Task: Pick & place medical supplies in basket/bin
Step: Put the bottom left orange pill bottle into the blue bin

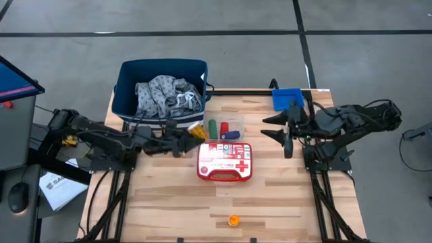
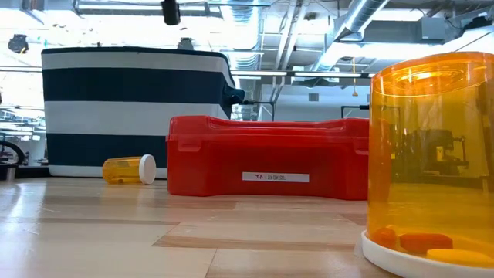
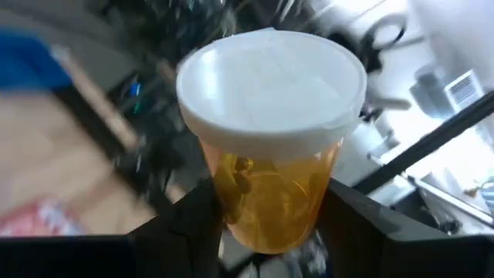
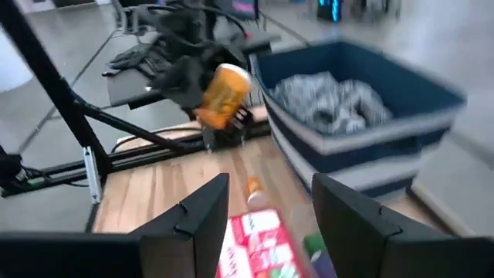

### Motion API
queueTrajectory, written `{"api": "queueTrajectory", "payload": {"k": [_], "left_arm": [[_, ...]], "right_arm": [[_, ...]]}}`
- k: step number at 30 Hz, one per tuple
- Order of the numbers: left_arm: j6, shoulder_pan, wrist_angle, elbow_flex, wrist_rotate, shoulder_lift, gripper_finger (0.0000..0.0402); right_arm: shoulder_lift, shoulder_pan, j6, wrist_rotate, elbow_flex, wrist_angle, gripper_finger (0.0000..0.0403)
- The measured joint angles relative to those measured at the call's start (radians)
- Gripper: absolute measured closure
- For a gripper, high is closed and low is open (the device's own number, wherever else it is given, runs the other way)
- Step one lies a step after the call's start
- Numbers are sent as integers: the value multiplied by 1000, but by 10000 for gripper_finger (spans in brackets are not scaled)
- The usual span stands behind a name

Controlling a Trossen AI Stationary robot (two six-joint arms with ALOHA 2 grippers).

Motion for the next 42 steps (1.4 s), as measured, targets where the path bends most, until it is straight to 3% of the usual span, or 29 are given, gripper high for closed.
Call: {"api": "queueTrajectory", "payload": {"k": [8, 12, 17, 30, 42], "left_arm": [[113, 101, 73, 38, 0, 0, 226], [153, 151, 76, 84, 1, 0, 226], [154, 193, 77, 129, -5, 0, 226], [148, 212, 209, 142, -89, 0, 225], [146, 212, 216, 142, -92, 0, 225]], "right_arm": [[52, -1, -512, 0, 0, 194, 221], [124, -34, -676, 1, 0, 306, 221], [234, -96, -701, 74, 0, 503, 220], [409, -189, -823, 79, 1, 912, 161], [560, -243, -884, -27, 1, 1166, 153]]}}
